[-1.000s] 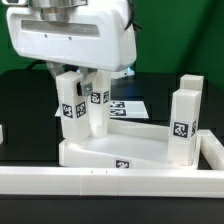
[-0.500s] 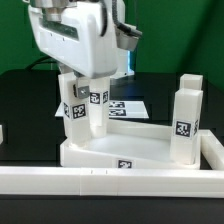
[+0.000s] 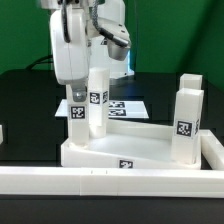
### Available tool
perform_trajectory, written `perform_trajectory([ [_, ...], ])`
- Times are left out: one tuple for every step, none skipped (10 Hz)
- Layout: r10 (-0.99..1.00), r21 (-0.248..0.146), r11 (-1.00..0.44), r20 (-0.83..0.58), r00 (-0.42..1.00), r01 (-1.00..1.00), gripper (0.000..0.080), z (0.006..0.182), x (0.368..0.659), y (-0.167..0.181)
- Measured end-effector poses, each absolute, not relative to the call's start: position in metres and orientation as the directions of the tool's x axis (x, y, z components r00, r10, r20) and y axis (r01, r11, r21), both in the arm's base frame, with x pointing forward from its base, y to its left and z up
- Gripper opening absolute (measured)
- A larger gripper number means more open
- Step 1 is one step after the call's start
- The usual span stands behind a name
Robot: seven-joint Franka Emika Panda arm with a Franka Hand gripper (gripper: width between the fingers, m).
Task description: Assemble desk
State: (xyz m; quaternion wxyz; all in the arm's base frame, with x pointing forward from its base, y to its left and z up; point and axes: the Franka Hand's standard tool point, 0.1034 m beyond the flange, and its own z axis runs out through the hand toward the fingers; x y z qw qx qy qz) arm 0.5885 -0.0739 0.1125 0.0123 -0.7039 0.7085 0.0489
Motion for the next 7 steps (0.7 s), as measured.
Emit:
perform_trajectory([
  [-0.995,0.048,-0.04,-0.088,0.035,-0.998,0.0497,0.1124,0.5884,-0.0741],
  [-0.993,0.05,-0.087,-0.09,0.083,-0.995,0.0497,0.113,0.5881,-0.0745],
  [-0.984,0.046,-0.16,-0.092,0.156,-0.986,0.0615,0.1151,0.5894,-0.074],
  [-0.96,0.034,-0.266,-0.096,0.262,-0.963,0.0643,0.1157,0.59,-0.0742],
  [-0.934,0.023,-0.346,-0.098,0.343,-0.938,0.0643,0.1155,0.5903,-0.0739],
  [-0.915,0.011,-0.394,-0.093,0.392,-0.919,0.0648,0.1155,0.5916,-0.0759],
  [-0.884,0.005,-0.462,-0.092,0.459,-0.887,0.0648,0.1155,0.5915,-0.0765],
])
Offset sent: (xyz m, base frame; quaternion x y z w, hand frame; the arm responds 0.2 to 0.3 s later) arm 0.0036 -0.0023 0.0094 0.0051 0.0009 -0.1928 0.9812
